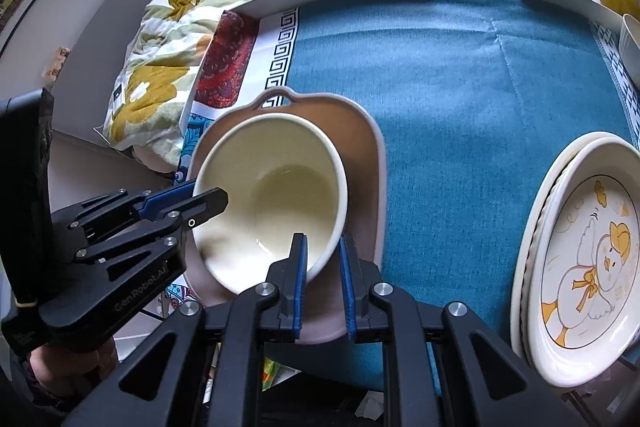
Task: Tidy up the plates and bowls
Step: 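Carry the cream bowl with both grippers and lower it into the pink bowl, then open both grippers and move them toward the small white bowl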
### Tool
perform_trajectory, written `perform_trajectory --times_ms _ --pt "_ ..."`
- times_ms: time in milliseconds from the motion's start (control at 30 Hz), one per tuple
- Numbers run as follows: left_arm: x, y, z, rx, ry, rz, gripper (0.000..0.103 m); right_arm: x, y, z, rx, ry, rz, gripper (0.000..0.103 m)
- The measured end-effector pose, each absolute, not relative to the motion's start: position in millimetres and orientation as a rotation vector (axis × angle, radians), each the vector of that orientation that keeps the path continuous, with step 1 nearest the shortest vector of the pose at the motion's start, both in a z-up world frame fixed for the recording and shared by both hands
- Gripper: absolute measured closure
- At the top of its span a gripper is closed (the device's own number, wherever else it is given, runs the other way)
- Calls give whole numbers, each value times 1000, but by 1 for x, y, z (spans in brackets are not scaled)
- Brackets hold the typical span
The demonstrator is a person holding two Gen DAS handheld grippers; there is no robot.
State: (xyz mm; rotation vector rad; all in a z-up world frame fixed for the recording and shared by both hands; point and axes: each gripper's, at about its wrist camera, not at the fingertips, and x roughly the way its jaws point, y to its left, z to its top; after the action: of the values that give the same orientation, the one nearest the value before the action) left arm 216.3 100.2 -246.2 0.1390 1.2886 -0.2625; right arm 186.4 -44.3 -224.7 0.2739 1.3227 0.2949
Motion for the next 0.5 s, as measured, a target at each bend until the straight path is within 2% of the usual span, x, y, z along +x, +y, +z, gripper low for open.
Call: perform_trajectory --times_ms 267,500 --pt "211 102 -235 119 1267 -252 87 182 -48 -211 263 1286 313 88" --pt "192 97 -178 65 1156 -288 87 168 -68 -170 280 1190 357 88"
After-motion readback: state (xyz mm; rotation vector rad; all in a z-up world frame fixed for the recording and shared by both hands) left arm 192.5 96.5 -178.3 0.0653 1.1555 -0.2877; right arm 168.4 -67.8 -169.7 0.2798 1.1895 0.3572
